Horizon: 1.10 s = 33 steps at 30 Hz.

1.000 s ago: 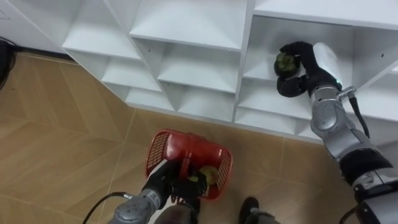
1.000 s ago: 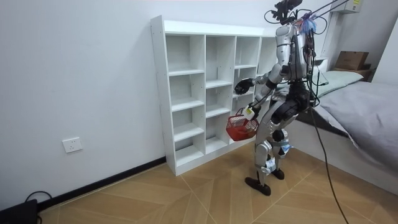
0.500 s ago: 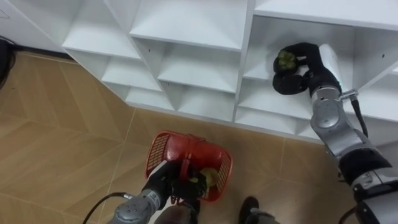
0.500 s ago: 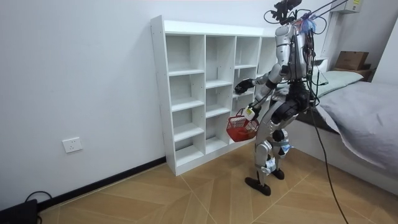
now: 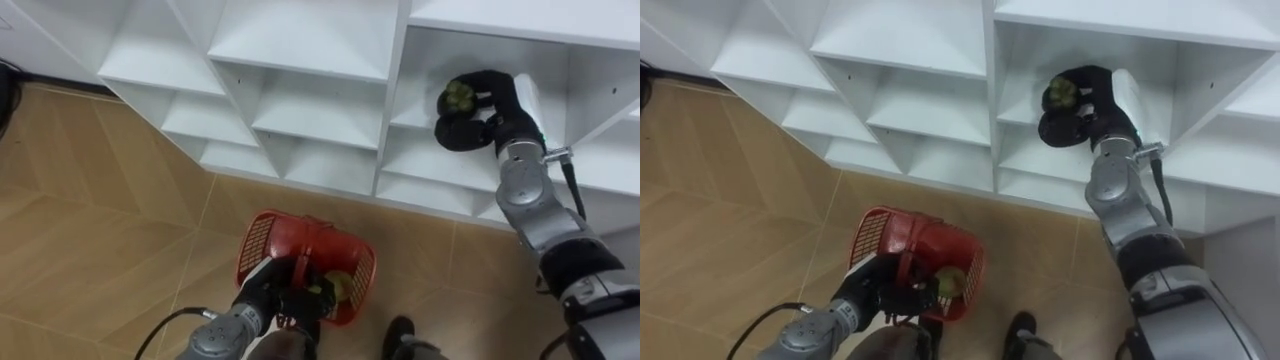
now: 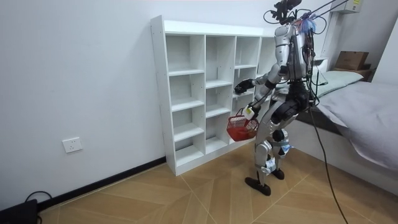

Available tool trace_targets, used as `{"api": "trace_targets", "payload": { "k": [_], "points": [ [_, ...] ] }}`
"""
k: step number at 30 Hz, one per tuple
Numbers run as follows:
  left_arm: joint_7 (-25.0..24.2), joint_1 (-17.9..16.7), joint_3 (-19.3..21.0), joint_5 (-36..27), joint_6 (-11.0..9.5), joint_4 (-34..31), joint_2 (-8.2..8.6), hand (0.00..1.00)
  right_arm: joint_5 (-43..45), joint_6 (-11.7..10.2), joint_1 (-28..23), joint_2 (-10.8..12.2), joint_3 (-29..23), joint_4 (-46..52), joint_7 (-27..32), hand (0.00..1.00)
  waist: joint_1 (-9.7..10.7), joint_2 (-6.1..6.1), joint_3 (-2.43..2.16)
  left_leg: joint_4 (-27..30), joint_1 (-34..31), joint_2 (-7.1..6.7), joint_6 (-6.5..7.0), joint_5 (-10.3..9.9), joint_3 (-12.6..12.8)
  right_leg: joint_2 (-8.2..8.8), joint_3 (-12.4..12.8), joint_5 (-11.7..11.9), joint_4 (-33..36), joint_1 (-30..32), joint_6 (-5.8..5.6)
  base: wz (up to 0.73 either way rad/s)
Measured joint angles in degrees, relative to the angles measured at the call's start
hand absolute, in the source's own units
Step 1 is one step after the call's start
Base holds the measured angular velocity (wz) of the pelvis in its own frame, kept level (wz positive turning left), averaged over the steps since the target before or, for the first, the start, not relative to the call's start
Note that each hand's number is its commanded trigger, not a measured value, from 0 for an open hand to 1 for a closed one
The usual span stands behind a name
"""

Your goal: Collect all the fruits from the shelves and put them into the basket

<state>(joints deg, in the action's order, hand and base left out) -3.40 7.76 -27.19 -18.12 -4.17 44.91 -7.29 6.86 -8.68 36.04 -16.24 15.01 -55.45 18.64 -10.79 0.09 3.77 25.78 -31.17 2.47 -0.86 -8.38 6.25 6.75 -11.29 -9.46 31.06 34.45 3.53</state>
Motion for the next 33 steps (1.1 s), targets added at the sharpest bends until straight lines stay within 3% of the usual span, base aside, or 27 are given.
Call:
{"api": "trace_targets", "payload": {
  "k": [4,9,15,19,25,30,33],
  "points": [
    [0.5,0.7,0.1,-0.3,-0.1,0.0,0.10,1.00,1.5,0.0,-0.1,0.5,0.0,0.6,-0.2,1.00,0.2,0.00,0.00,0.4,0.2,0.14,0.01,0.0,0.3,-0.13,0.2,0.1,0.0,0.0,0.05,-0.03],
    [0.7,1.2,1.2,-0.3,-0.1,0.1,0.03,1.00,3.5,-0.1,-1.7,3.0,1.9,6.8,-1.9,1.00,1.1,0.04,-0.03,1.3,-0.3,0.92,-0.19,-0.2,0.3,-0.83,0.0,0.4,-0.4,-0.1,0.36,-0.02],
    [2.5,1.2,2.4,-0.4,-0.3,0.2,0.10,1.00,3.0,-0.2,-8.2,3.4,3.8,16.3,-4.4,1.00,1.5,1.00,-0.75,1.4,-0.2,0.87,-0.18,-0.4,0.2,-0.71,0.0,0.4,-0.1,-0.3,0.32,0.00],
    [3.4,1.2,3.8,-0.3,-0.8,0.2,0.10,1.00,2.0,-0.2,-9.0,4.0,4.6,18.0,-7.3,1.00,2.8,1.04,-0.88,1.6,-0.2,0.97,-0.19,-0.4,0.3,-0.73,0.0,0.5,0.2,-0.3,0.40,0.00],
    [5.1,1.4,4.2,-0.4,-2.3,2.4,0.06,1.00,0.6,-2.5,-10.7,4.7,8.8,20.5,-11.2,1.00,4.2,1.03,-1.04,2.1,-0.1,1.94,-0.30,-0.3,0.2,-1.30,-0.3,1.1,-0.6,-1.0,0.69,0.00],
    [6.0,1.8,4.6,-1.8,-3.1,2.6,0.08,1.00,0.7,-2.8,-13.7,5.4,9.7,22.7,-13.4,1.00,4.7,0.98,-1.12,2.1,-1.0,1.95,-0.47,-0.2,0.2,-1.81,-0.2,1.8,-1.8,-0.6,0.06,-0.02],
    [6.8,2.2,4.6,-2.5,-3.4,2.9,0.12,1.00,0.9,-3.1,-15.5,5.4,10.3,23.8,-14.6,1.00,5.4,0.95,-1.24,1.8,-1.5,1.99,-0.16,0.3,0.3,-1.99,-0.1,2.7,-2.5,-0.3,0.26,-0.03]
  ]
}}
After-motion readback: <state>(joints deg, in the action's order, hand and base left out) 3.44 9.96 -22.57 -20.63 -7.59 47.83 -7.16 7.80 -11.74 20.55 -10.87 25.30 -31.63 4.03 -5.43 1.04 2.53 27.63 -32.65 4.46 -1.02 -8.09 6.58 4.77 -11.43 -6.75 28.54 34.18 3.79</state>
